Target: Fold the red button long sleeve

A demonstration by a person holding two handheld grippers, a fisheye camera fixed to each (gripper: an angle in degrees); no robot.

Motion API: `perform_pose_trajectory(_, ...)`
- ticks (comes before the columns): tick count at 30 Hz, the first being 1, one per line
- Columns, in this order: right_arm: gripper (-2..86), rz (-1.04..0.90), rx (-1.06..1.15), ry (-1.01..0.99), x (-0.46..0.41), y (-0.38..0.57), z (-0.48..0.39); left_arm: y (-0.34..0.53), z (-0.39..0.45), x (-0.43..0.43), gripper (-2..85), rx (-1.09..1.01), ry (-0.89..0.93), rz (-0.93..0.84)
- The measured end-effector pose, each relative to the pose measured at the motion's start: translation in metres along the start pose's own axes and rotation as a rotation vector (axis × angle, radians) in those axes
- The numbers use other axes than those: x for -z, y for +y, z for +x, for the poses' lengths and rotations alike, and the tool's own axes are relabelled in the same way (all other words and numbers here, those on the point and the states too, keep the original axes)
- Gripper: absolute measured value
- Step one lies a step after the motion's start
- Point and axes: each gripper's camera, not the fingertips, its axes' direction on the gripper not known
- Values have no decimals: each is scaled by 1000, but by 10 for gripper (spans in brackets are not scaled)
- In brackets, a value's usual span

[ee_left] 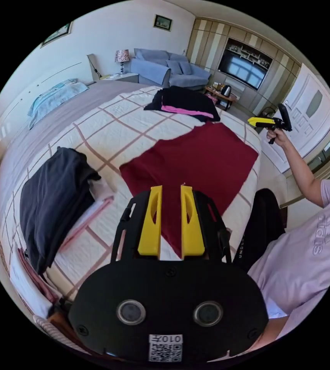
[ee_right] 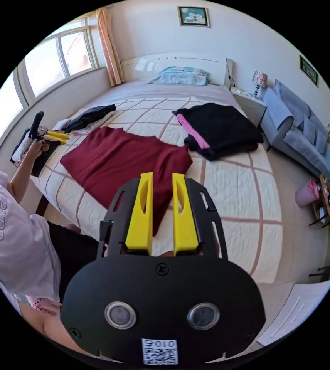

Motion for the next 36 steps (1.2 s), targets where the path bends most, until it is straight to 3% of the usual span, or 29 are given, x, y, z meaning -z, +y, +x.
perform_pose_trajectory(2,90,-41,-72,-47,-6,54,-14,37,28,-6,79,-51,-19,-32)
perform_pose_trajectory(7,94,53,-228,-115,-21,115,-27,96,104,-26,87,-246,-349,-25)
perform_pose_trajectory(12,51,-27,-231,-125,-52,111,-39,92,116,-45,83,-330,-356,10)
perform_pose_trajectory(17,42,-48,-230,-41,-26,109,-56,86,108,-70,68,-410,-391,-85)
perform_pose_trajectory(21,45,-160,-277,-72,-56,124,-51,90,63,-67,68,-279,-192,-47)
perform_pose_trajectory(24,71,-79,-323,-59,-42,137,-63,97,46,-56,79,-196,-143,-33)
perform_pose_trajectory(27,85,102,-320,78,5,150,-100,121,24,-23,92,11,-217,20)
perform_pose_trajectory(30,81,261,-196,118,28,142,-169,152,-1,-4,104,200,-177,86)
perform_pose_trajectory(34,79,163,46,-49,-10,93,-273,162,-38,-31,111,297,47,80)
perform_pose_trajectory(36,80,167,114,-85,-27,78,-314,161,-45,-41,104,292,77,85)
